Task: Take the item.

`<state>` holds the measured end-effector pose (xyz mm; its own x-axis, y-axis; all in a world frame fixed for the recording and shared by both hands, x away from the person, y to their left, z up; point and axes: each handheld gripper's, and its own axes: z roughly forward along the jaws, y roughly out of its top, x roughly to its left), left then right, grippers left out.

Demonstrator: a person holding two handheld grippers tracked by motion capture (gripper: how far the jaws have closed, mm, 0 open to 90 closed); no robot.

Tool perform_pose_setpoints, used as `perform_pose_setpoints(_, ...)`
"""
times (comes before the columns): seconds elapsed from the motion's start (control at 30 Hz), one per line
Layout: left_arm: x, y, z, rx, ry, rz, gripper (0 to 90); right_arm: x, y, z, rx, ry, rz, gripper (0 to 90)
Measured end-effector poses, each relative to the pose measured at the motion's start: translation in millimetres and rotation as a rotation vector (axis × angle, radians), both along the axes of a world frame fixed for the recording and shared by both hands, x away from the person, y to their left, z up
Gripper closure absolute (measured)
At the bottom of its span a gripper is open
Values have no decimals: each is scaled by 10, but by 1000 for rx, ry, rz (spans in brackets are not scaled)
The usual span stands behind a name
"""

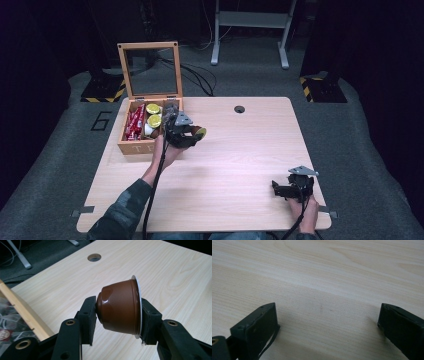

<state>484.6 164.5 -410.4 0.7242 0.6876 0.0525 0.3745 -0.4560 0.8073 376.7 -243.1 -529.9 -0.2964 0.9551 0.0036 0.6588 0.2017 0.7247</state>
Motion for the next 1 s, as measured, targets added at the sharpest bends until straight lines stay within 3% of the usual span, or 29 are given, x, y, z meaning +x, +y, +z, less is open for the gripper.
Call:
perform_pose_setpoints(0.33, 30, -191, -204, 0, 49, -32, 546, 0, 0, 0, 0, 0, 0, 19)
perform_pose_setpoints(0.63, 51, -337, -379, 32, 83, -56, 546, 0, 0, 0, 0, 0, 0, 19)
perform_pose_setpoints(1.0, 77, -464, -560, 42, 139, -68, 545, 0, 0, 0, 0, 0, 0, 19)
